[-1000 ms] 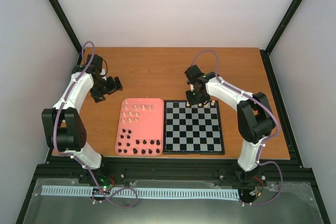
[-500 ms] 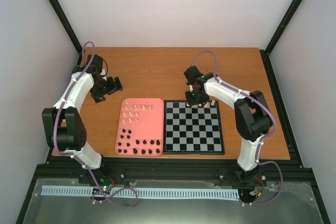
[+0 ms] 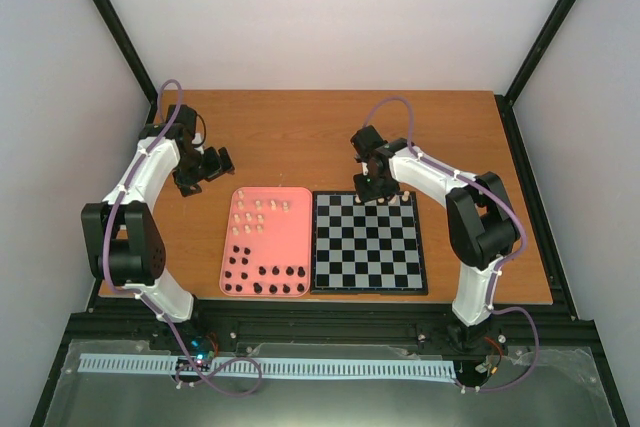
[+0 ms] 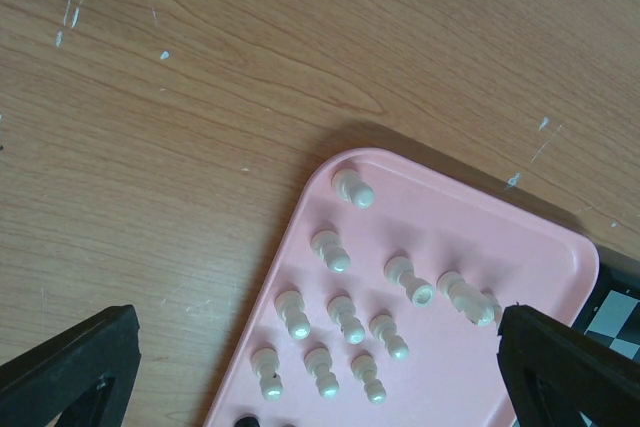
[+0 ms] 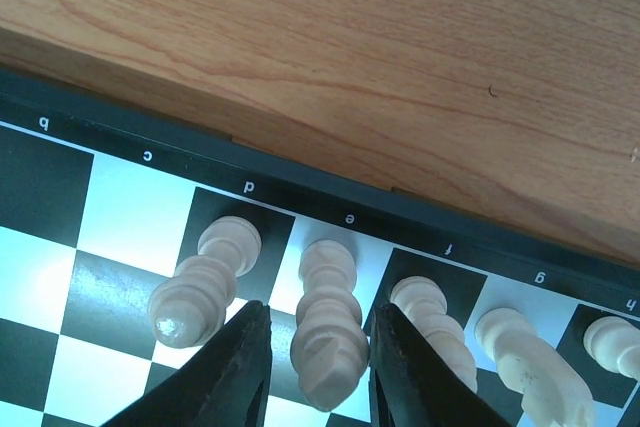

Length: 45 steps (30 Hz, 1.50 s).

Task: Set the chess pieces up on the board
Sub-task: Place the chess piece on the chessboard, then pick up the chess piece from the storage box.

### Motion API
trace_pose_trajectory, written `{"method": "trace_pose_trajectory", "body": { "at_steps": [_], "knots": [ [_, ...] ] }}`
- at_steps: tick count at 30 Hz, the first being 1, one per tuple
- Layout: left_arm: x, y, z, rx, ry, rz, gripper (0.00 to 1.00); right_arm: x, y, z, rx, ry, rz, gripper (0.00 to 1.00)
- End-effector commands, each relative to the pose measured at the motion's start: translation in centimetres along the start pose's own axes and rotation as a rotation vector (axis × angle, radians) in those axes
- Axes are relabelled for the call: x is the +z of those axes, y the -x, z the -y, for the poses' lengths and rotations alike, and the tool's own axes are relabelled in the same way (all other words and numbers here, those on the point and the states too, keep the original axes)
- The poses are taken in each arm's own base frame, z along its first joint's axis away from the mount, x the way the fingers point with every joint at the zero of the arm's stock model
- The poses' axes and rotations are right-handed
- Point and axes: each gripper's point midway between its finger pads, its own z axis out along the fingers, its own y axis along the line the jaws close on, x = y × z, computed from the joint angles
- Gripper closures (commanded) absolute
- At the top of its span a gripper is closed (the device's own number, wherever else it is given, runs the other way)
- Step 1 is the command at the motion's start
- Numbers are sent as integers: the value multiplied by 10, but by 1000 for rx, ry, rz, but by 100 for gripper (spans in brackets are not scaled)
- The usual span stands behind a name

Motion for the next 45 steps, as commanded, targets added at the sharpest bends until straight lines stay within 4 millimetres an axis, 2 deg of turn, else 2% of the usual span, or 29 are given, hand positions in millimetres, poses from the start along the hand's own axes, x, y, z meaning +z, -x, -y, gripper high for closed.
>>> {"method": "trace_pose_trajectory", "body": {
  "at_steps": [1, 12, 17, 22, 24, 30, 34, 40, 45],
  "knots": [
    [-2, 5, 4, 6, -8, 14, 0, -12, 8, 3, 12, -8, 32, 71],
    [-3, 5, 5, 6, -10, 17, 0, -61, 40, 1, 16, 4, 138, 59],
    [-5, 6, 5, 7, -9, 20, 0, -77, 59, -12, 6, 63, 174, 50],
    [-8, 6, 5, 5, -8, 22, 0, -86, 83, -52, -48, 159, 208, 50],
    [-9, 6, 5, 4, -6, 23, 0, -87, 92, -76, -97, 191, 214, 49],
    [-9, 3, 0, 1, 14, 21, 0, -75, 107, -154, -220, 351, 197, 48],
    [-9, -1, -6, 6, 34, 27, 0, -60, 106, -183, -258, 401, 169, 49],
    [-9, -5, -13, -8, 63, 28, 0, -50, 104, -221, -301, 475, 147, 49],
    [2, -11, -19, -42, 85, -6, 0, -37, 103, -240, -296, 508, 127, 50]
  ]
}}
